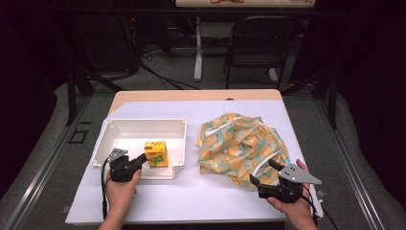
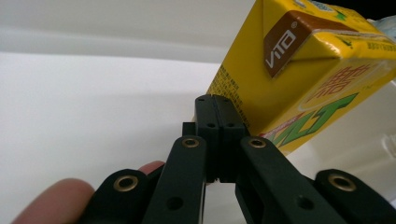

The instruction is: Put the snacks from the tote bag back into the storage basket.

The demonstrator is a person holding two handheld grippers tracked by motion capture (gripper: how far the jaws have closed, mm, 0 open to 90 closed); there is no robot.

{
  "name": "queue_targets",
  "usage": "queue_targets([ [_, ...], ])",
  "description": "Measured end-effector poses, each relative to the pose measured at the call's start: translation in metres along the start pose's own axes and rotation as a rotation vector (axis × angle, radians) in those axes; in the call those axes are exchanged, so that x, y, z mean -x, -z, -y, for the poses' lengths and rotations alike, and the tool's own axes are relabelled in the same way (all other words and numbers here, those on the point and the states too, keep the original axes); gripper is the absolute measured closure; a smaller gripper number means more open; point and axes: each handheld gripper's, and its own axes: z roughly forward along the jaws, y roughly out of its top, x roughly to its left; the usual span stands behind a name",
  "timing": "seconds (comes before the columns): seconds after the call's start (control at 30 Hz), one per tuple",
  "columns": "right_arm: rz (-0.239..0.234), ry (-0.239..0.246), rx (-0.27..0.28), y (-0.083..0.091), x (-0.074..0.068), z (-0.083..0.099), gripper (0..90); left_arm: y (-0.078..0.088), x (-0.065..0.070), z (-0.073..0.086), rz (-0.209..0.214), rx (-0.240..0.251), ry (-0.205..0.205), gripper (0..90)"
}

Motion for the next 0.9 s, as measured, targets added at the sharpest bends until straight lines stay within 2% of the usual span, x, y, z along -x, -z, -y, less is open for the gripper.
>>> queue_targets([
  [0.57, 0.005, -0.005, -0.008, -0.001, 0.001, 0.001, 14.4, -0.015, 0.018, -0.002, 0.032, -0.011, 0.003, 90.0],
  [0.9, 0.010, -0.003, -0.011, 0.000, 0.002, 0.003, 14.4, -0.021, 0.026, -0.004, 0.036, -0.019, -0.015, 90.0],
])
